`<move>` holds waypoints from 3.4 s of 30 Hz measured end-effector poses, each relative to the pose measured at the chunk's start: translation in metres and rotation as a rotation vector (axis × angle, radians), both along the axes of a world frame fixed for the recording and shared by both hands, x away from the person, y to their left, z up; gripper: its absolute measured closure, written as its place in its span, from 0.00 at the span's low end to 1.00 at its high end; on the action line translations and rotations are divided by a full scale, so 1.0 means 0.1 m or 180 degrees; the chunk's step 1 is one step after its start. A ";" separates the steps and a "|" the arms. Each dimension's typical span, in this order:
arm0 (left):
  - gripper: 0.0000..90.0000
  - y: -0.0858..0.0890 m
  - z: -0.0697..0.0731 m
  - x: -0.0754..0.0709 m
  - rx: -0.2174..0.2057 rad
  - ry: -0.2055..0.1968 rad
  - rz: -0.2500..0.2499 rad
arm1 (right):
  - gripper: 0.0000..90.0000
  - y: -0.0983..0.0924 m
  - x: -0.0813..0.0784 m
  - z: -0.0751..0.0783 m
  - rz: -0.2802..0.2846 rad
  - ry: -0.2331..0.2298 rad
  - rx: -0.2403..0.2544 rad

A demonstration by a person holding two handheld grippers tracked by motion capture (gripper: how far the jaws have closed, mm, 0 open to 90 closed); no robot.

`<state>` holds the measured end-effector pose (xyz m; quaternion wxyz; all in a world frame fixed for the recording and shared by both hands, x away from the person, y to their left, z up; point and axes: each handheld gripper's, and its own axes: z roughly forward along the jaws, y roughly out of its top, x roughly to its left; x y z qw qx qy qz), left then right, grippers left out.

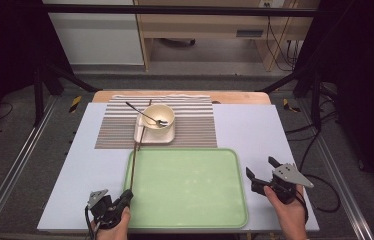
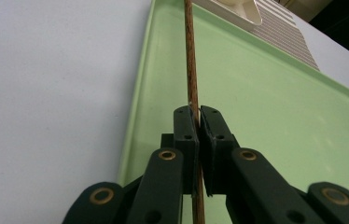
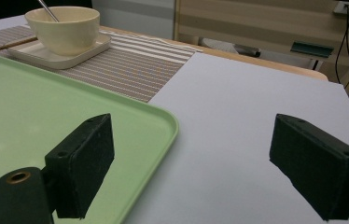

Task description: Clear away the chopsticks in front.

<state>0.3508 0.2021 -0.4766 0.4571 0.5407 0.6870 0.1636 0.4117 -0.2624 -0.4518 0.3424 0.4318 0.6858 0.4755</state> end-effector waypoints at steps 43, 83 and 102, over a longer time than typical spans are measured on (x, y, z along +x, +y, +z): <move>0.95 -0.09 0.05 -0.08 0.0602 -0.0007 0.0033 | 0.16 0.01 0.00 0.00 0.0027 0.0027 -0.0010; 0.95 -0.10 -0.05 -0.08 0.0567 0.0133 -0.0008 | 0.16 0.02 0.01 -0.01 0.0046 0.0055 -0.0015; 0.94 -0.12 -0.06 -0.08 0.0593 0.0104 0.0008 | 0.15 0.02 0.01 -0.01 0.0058 0.0057 -0.0018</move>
